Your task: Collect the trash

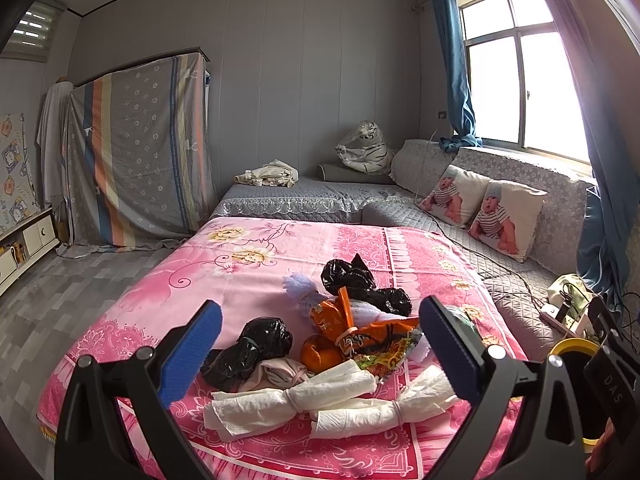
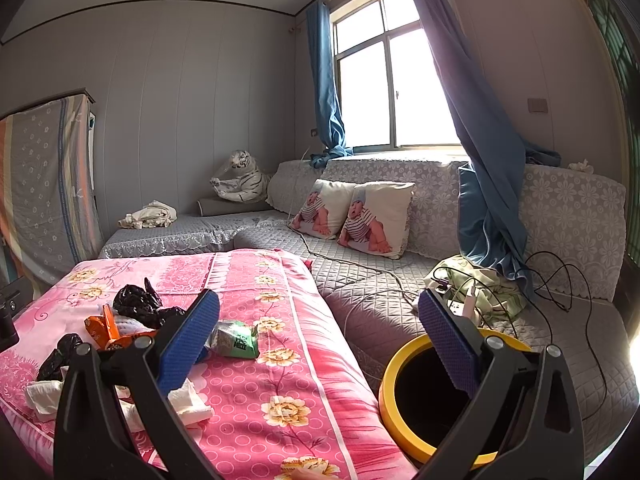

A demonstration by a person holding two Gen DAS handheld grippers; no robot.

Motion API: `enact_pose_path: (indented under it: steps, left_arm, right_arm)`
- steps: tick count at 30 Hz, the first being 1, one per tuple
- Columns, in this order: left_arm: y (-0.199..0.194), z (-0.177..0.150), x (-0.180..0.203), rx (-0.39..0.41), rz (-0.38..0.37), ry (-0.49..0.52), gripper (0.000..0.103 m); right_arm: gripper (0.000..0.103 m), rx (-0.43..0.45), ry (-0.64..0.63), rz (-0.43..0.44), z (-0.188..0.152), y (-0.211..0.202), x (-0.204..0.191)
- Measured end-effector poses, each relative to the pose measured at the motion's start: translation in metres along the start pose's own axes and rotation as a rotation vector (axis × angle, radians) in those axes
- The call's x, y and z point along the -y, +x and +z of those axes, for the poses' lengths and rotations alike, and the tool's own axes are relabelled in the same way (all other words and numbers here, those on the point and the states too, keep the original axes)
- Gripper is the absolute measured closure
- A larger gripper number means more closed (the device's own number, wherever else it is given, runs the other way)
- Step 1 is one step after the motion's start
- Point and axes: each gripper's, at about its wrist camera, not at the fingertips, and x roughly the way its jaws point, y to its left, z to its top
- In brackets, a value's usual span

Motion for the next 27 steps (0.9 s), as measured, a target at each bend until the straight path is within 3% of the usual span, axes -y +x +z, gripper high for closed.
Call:
enact_pose_path:
  steps: [27]
  left_arm:
    - [0.0032,-0.0011,-0.0004,-0.018,-0.008,-0.02,0.008]
  right_arm:
    - [0.008,-0.004,0.0,0.001,0.0008,0.0011,0.0032]
